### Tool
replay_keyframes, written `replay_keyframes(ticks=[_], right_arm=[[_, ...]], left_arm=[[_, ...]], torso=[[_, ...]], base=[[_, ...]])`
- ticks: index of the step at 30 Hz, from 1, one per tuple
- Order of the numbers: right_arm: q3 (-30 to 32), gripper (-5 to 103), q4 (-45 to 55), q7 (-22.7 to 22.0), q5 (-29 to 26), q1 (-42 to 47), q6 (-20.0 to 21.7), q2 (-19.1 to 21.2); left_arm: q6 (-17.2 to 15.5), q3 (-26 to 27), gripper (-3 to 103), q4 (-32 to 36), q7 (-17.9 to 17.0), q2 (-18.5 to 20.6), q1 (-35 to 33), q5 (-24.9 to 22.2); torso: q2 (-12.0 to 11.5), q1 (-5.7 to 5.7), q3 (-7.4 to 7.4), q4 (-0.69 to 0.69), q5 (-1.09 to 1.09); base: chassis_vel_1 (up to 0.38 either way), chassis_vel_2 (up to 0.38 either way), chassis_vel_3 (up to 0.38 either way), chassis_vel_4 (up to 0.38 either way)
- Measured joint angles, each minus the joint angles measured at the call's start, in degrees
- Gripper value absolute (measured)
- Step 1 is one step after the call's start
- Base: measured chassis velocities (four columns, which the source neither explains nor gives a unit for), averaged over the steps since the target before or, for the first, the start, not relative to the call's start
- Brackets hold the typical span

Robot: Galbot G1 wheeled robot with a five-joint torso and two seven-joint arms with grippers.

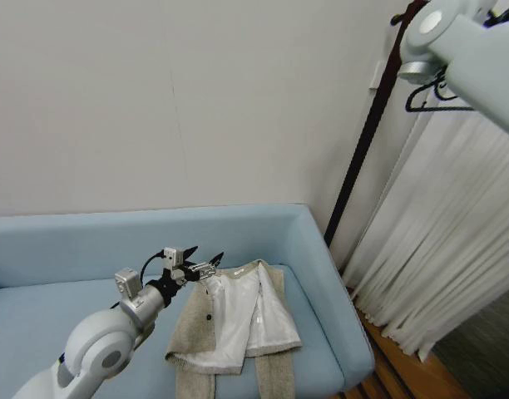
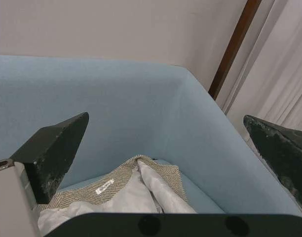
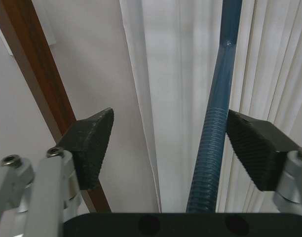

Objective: Pick up the clothes from the sofa and hang them on the clothes hanger.

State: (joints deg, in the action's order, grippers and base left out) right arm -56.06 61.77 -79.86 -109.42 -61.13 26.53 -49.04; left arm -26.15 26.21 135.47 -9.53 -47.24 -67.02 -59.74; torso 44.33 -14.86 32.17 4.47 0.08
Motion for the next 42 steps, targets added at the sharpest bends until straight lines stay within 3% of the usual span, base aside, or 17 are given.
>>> replay_keyframes(ticks=[3,5,12,14,17,42], right_arm=[[-0.1,57,-0.2,0.2,0.2,0.1,-0.1,0.0],[-0.1,57,-0.2,0.3,0.2,0.1,-0.1,0.1],[-0.9,24,1.6,0.3,0.2,-0.1,-0.2,0.8],[-0.9,24,1.6,0.3,0.2,-0.1,-0.2,0.9],[-1.0,9,1.7,0.4,0.2,-0.1,-0.3,1.1],[-5.4,8,12.0,1.2,2.0,-4.1,-0.7,4.9]], left_arm=[[0.0,-0.3,100,-0.3,0.1,-0.3,0.3,0.0],[0.0,-0.4,100,-0.4,0.2,-0.5,0.3,0.0],[0.1,-1.0,100,-0.8,0.5,-1.3,0.4,0.1],[0.1,-1.1,100,-0.9,0.5,-1.3,0.5,0.2],[0.1,-1.2,100,-1.0,0.6,-1.4,0.6,0.2],[0.3,-1.8,100,-2.4,2.1,-2.1,1.7,0.4]], torso=[[0.0,0.00,0.00,0.00,0.00],[0.0,0.00,0.00,0.00,0.00],[0.0,0.00,0.00,0.00,0.00],[0.0,0.00,0.00,0.00,0.00],[0.0,0.00,0.00,0.02,0.02],[0.0,0.00,0.00,0.00,0.00]], base=[[0.000,0.000,0.000,0.000],[0.000,0.000,0.000,0.000],[0.000,0.000,0.000,0.000],[0.000,0.000,0.000,0.000],[0.000,0.000,0.000,0.000],[0.000,0.000,0.000,0.000]])
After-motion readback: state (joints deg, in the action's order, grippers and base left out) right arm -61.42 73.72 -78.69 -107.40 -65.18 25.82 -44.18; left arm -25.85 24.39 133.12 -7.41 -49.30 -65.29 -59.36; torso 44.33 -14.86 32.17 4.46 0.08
